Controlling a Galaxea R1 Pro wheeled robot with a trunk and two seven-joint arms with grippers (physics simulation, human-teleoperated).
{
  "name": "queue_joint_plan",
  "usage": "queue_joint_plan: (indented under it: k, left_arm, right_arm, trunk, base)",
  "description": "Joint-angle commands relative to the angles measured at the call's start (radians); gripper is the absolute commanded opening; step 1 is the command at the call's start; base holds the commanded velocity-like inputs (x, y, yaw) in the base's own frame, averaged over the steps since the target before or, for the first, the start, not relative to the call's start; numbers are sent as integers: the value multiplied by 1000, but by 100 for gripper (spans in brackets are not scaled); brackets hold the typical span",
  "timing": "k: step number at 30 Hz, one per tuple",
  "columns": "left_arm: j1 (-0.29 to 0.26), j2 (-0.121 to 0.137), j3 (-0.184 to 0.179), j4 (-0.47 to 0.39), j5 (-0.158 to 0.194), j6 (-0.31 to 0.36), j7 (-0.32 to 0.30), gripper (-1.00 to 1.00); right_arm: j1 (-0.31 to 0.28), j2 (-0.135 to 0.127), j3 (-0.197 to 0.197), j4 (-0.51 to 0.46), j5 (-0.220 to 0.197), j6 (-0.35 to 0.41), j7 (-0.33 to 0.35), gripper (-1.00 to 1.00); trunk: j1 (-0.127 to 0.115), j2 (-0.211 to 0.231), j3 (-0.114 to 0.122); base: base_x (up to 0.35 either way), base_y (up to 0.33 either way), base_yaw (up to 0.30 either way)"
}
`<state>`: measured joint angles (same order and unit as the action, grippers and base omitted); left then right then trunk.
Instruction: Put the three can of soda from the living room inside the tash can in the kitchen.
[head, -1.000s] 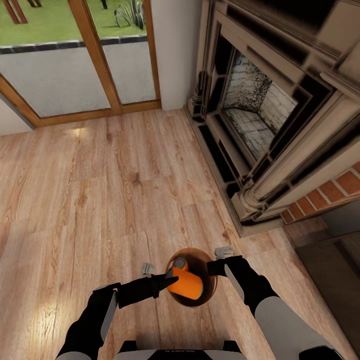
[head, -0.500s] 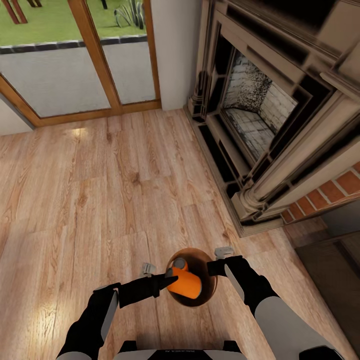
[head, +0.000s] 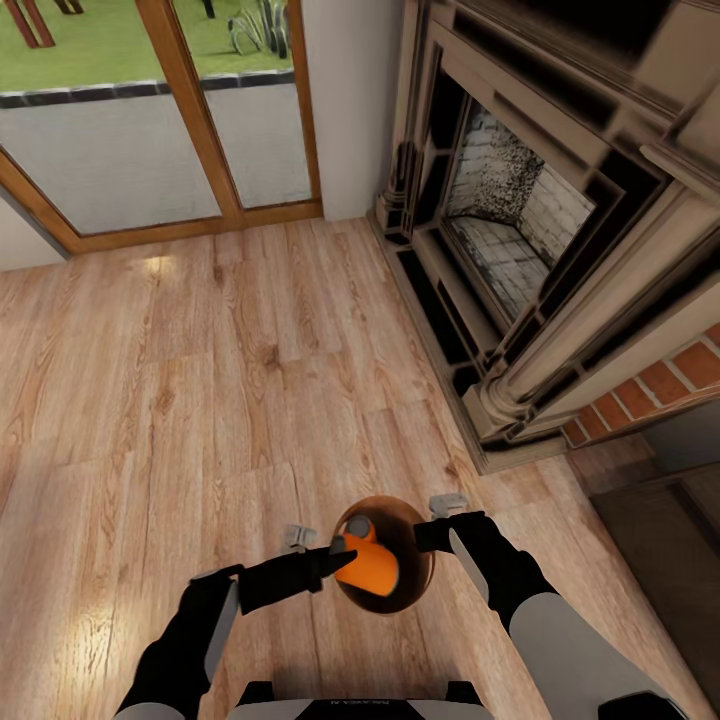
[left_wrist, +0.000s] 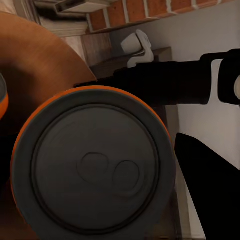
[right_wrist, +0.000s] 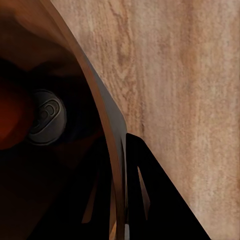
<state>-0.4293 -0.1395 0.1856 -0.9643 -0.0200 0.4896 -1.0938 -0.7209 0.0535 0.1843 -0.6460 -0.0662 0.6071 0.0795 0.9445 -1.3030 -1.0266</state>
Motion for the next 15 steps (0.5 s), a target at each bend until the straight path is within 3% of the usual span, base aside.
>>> queue_joint_plan:
  k: [1, 13, 14, 15]
  left_arm:
    - [0, 0, -3, 0, 0, 0, 2, -100]
    - [1, -5, -17, 0, 0, 0, 11, -100]
    - [0, -6, -19, 0, 0, 0, 12, 100]
    - [0, -8, -20, 0, 0, 1, 14, 100]
  right_arm:
    - [0, 0, 0, 0, -17, 0, 8, -100]
    - [0, 0, 0, 0, -17, 0, 8, -100]
    - [0, 0, 0, 0, -17, 0, 8, -100]
    - [0, 0, 0, 0, -17, 0, 8, -100]
  trunk:
    - [0, 0, 0]
    - [0, 0, 0]
    - [0, 0, 0]
    - [0, 0, 0]
  base:
    - [0, 0, 0]
    - [0, 0, 0]
    - [0, 0, 0]
    - [0, 0, 0]
